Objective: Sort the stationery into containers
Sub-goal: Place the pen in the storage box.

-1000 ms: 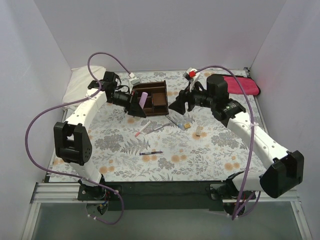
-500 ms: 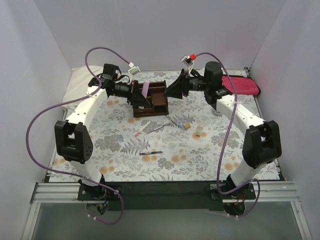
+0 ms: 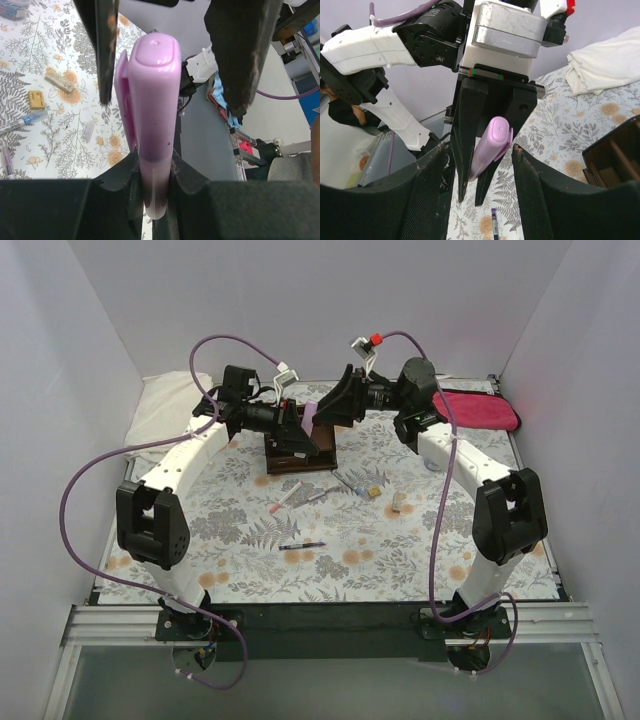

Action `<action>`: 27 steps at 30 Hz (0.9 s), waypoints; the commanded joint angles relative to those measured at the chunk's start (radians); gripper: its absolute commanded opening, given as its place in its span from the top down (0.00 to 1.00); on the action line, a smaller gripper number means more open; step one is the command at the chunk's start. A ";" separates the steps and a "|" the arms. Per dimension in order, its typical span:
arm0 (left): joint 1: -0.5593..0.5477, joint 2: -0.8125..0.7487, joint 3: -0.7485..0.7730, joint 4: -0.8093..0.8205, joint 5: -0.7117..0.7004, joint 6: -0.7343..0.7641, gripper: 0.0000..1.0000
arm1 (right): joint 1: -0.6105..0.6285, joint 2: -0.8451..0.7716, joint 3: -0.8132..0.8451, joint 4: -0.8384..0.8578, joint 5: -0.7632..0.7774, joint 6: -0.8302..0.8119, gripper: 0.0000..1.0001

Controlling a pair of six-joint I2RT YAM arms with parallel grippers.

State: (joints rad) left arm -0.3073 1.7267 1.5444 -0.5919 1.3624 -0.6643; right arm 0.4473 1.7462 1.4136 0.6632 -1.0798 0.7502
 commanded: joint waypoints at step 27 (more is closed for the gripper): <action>0.033 -0.056 0.025 0.035 -0.219 -0.043 0.56 | 0.068 0.116 0.129 0.022 -0.107 -0.071 0.99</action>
State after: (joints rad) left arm -0.3134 1.7260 1.5684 -0.5240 1.2984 -0.7254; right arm 0.4934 1.8004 1.4353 0.6529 -1.0504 0.7650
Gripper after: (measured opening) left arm 0.273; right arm 0.103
